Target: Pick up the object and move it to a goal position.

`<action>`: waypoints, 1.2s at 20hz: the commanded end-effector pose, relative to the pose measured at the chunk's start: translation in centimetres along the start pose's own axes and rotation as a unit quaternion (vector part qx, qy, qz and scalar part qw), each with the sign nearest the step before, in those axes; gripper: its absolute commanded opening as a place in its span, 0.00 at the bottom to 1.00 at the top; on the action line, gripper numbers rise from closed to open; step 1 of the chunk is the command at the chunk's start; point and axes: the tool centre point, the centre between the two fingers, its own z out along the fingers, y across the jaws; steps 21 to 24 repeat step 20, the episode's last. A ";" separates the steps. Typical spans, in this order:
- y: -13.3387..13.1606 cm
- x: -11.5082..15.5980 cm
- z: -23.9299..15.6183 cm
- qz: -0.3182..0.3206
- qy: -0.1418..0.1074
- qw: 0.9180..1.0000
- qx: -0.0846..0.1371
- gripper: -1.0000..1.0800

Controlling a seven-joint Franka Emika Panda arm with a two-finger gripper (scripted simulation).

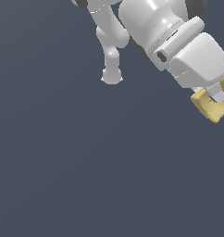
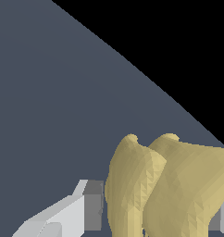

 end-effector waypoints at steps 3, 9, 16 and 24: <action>0.8 2.2 -1.4 0.000 0.023 1.000 -0.019 0.00; 1.4 4.1 -2.7 0.001 0.045 0.998 -0.037 0.00; 1.7 5.1 -3.5 0.001 0.058 0.997 -0.046 0.00; 1.7 5.1 -3.4 0.002 0.058 0.997 -0.046 0.00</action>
